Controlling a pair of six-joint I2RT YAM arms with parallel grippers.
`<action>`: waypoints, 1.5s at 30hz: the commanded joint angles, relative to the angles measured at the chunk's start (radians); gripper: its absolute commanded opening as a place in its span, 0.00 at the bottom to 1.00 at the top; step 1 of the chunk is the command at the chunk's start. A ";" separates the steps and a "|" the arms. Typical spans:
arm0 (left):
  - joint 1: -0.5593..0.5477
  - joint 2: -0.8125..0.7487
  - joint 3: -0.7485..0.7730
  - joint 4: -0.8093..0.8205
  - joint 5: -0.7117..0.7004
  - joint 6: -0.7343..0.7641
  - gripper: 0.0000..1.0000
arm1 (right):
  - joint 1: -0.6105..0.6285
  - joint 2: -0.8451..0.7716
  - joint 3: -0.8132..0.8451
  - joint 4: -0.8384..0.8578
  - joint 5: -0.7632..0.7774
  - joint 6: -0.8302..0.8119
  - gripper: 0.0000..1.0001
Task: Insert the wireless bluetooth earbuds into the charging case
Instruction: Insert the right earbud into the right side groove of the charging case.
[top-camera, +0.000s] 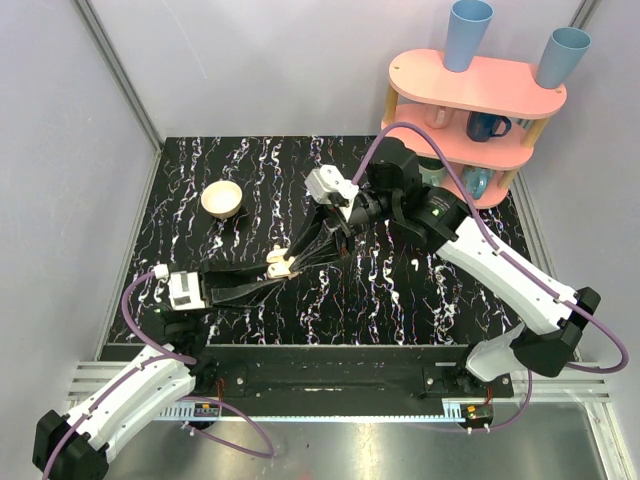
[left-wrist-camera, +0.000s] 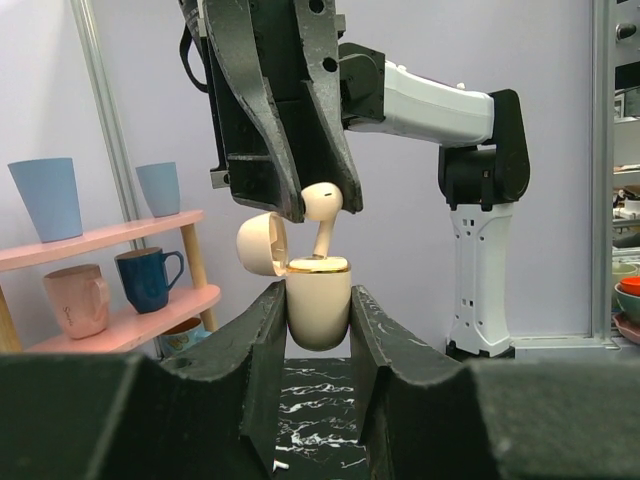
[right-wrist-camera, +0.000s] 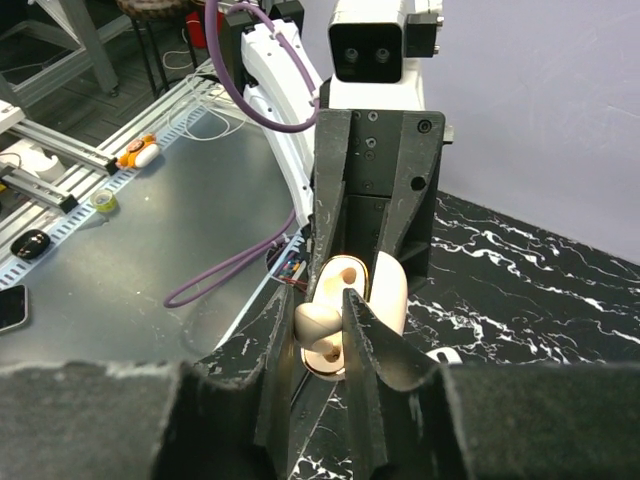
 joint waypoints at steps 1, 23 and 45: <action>-0.003 -0.002 0.056 0.066 -0.001 -0.014 0.00 | -0.006 0.020 0.058 -0.100 0.059 -0.077 0.17; -0.003 0.003 0.050 0.107 0.010 -0.016 0.00 | -0.002 0.093 0.145 -0.276 0.070 -0.180 0.22; -0.001 0.000 0.025 0.126 -0.016 -0.013 0.00 | -0.002 0.050 0.116 -0.178 0.128 -0.153 0.45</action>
